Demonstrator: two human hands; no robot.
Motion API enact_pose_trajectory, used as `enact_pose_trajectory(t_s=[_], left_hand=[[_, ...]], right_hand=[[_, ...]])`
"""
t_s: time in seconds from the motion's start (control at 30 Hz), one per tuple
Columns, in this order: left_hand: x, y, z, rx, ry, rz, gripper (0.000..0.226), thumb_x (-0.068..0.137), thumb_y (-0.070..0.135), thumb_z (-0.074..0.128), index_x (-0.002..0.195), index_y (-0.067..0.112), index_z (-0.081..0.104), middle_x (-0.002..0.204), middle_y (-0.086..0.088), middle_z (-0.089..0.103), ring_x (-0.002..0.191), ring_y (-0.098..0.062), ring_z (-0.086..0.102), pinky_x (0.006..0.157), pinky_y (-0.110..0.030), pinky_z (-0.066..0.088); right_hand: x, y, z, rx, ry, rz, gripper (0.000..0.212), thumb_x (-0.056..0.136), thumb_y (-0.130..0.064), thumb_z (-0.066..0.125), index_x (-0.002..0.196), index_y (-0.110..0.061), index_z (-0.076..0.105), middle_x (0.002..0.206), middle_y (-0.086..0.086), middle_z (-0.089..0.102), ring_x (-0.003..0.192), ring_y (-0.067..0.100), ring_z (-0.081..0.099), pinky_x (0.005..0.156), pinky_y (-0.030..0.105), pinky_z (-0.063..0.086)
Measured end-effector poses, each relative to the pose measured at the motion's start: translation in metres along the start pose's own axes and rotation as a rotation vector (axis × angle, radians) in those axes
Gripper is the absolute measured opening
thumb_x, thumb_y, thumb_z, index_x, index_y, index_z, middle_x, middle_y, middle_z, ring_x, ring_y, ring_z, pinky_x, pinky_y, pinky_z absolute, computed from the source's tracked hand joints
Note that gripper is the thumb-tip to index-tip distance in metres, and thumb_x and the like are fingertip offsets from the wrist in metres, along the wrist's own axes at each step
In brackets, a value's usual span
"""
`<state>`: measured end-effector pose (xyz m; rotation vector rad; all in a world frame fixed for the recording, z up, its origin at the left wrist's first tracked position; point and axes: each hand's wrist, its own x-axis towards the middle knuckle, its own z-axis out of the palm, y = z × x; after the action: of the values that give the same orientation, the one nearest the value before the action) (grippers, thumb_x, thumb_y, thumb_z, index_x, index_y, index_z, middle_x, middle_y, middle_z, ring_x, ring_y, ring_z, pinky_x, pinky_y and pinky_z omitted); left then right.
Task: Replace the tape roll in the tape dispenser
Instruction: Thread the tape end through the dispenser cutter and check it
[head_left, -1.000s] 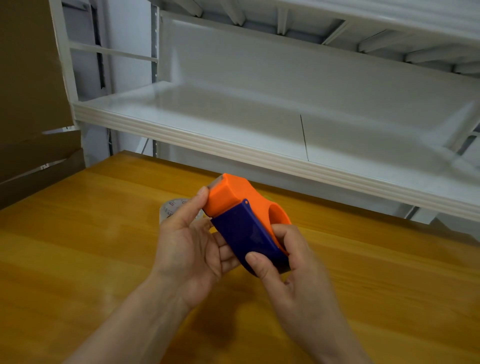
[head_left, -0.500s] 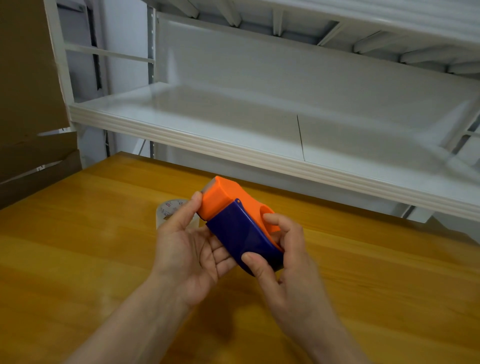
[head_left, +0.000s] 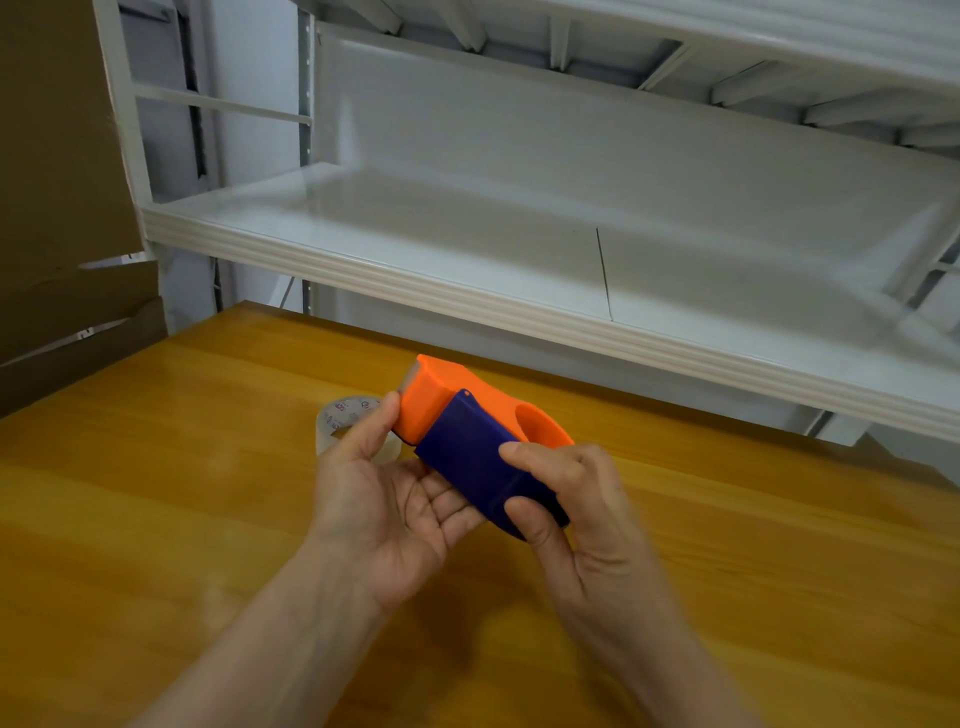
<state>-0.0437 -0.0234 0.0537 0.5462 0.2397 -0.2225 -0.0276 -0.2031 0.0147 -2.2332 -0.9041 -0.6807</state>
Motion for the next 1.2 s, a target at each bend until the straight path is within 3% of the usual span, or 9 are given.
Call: enact_pose_trajectory(t_s=[0.13,0.2,0.3,0.43,0.67,0.8,0.93,1.07,1.2], left_hand=[[0.0,0.0,0.001,-0.036,0.016,-0.034,0.071,0.089,0.054,0.055,0.125,-0.008,0.057,0.114,-0.031,0.071,0.104,-0.04,0.072,0.083,-0.058,0.056],[0.0,-0.001,0.002,-0.048,0.006,-0.048,0.07,0.09,0.053,0.056,0.125,-0.008,0.056,0.114,-0.032,0.071,0.102,-0.041,0.073,0.081,-0.059,0.056],[0.0,-0.003,0.003,-0.053,-0.019,-0.07,0.07,0.09,0.052,0.056,0.126,-0.008,0.055,0.114,-0.033,0.07,0.103,-0.042,0.072,0.083,-0.06,0.054],[0.001,-0.003,0.003,-0.052,-0.041,-0.107,0.071,0.089,0.053,0.057,0.127,-0.007,0.054,0.116,-0.033,0.07,0.105,-0.043,0.071,0.087,-0.062,0.052],[0.006,-0.003,0.0,-0.024,-0.025,-0.179,0.072,0.09,0.055,0.056,0.129,-0.005,0.053,0.115,-0.033,0.07,0.104,-0.043,0.071,0.094,-0.051,0.056],[0.011,-0.005,-0.003,0.046,-0.004,-0.193,0.069,0.088,0.059,0.056,0.122,-0.002,0.057,0.111,-0.032,0.072,0.094,-0.041,0.075,0.079,-0.054,0.058],[0.013,-0.006,-0.005,0.101,0.012,-0.212,0.071,0.087,0.065,0.054,0.115,0.001,0.061,0.108,-0.031,0.073,0.077,-0.036,0.078,0.06,-0.043,0.064],[0.016,-0.006,-0.008,0.136,0.0,-0.229,0.07,0.087,0.068,0.052,0.097,0.0,0.066,0.103,-0.03,0.074,0.069,-0.034,0.078,0.051,-0.041,0.062],[0.022,-0.007,-0.014,0.142,-0.024,-0.225,0.069,0.092,0.062,0.049,0.073,0.0,0.07,0.098,-0.028,0.076,0.071,-0.033,0.078,0.055,-0.041,0.062]], right_hand=[[0.0,0.004,-0.005,-0.107,-0.119,0.01,0.066,0.087,-0.053,0.061,0.143,-0.056,0.026,0.119,-0.012,0.039,0.104,0.01,0.052,0.08,0.033,0.055],[0.001,0.007,-0.005,-0.131,-0.115,0.004,0.075,0.081,-0.044,0.067,0.143,-0.054,0.025,0.119,-0.012,0.039,0.104,0.009,0.052,0.079,0.031,0.056],[0.0,0.01,-0.006,-0.107,-0.073,-0.003,0.075,0.08,-0.031,0.068,0.142,-0.05,0.03,0.118,-0.007,0.045,0.102,0.007,0.054,0.076,0.022,0.054],[0.0,0.011,-0.009,-0.141,-0.037,0.04,0.076,0.078,-0.032,0.069,0.143,-0.049,0.035,0.12,-0.008,0.043,0.107,0.0,0.05,0.078,0.005,0.047],[0.001,0.015,-0.013,-0.221,-0.003,0.073,0.075,0.082,-0.035,0.072,0.149,-0.043,0.039,0.123,0.002,0.046,0.098,0.009,0.049,0.073,0.016,0.05],[0.006,0.007,-0.02,-0.347,-0.014,0.094,0.066,0.083,-0.047,0.056,0.147,-0.04,0.043,0.116,0.002,0.05,0.081,0.011,0.055,0.048,0.019,0.051],[0.012,0.001,-0.026,-0.385,-0.051,0.114,0.061,0.083,-0.051,0.054,0.143,-0.04,0.049,0.109,0.0,0.053,0.071,0.009,0.055,0.041,0.019,0.045],[0.021,-0.001,-0.03,-0.439,-0.118,0.137,0.057,0.088,-0.056,0.046,0.14,-0.036,0.055,0.101,0.0,0.057,0.064,0.01,0.052,0.045,0.014,0.034],[0.027,-0.001,-0.03,-0.47,-0.203,0.2,0.062,0.087,-0.066,0.036,0.143,-0.044,0.048,0.102,-0.005,0.053,0.067,0.011,0.056,0.047,0.024,0.047]])
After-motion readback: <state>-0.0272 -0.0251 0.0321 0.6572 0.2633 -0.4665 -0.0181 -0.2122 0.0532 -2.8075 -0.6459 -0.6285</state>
